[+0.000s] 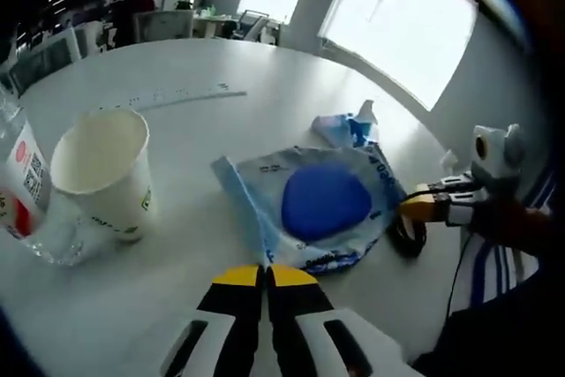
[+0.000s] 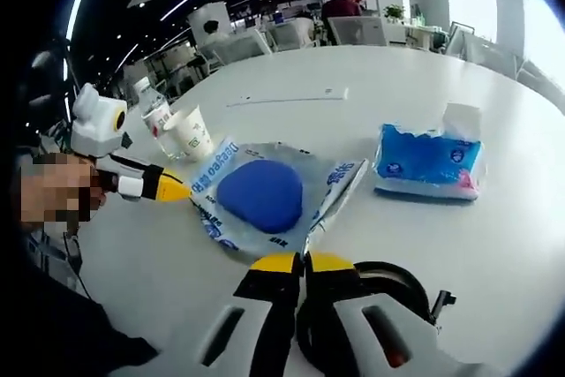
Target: Arrange the tabletop items into an orderly group along one side of the table until the central work area is clear of visible clutter.
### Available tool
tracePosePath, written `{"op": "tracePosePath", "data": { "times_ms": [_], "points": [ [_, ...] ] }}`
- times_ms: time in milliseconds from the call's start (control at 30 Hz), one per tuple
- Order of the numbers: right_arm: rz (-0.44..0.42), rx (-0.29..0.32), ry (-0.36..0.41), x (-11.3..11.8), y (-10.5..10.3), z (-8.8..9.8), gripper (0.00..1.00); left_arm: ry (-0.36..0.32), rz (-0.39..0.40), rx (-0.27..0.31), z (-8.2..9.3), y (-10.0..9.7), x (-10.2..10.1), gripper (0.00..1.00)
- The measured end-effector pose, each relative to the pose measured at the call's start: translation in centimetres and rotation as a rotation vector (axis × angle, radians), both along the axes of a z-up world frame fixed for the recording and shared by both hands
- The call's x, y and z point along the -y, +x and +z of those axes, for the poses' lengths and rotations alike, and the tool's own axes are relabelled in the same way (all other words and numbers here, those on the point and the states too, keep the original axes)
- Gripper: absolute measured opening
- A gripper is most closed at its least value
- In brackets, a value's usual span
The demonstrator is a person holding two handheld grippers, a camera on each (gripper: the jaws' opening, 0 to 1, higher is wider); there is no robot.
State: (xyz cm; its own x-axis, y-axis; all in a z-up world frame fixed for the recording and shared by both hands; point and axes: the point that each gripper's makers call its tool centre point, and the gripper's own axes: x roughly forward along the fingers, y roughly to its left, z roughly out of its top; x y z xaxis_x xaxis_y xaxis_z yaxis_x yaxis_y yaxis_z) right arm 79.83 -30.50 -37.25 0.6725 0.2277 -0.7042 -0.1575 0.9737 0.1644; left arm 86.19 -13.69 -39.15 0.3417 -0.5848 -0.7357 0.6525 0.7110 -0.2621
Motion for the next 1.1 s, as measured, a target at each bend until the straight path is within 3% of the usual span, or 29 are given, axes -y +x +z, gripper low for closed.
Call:
{"op": "tracePosePath", "data": {
  "times_ms": [267, 667, 1100],
  "points": [
    [0.041, 0.053, -0.041, 0.5, 2.2, 1.1, 0.00, -0.031, 0.057, 0.053, 1.6, 1.3, -0.2, 0.00],
    [0.099, 0.094, -0.106, 1.1, 5.6, 1.1, 0.00, -0.048, 0.143, 0.106, 2.2, 3.2, -0.2, 0.00],
    [0.139, 0.085, -0.163, 1.8, 8.8, -0.4, 0.00, -0.035, 0.197, 0.100, 0.6, 4.7, 0.3, 0.00]
  ]
}}
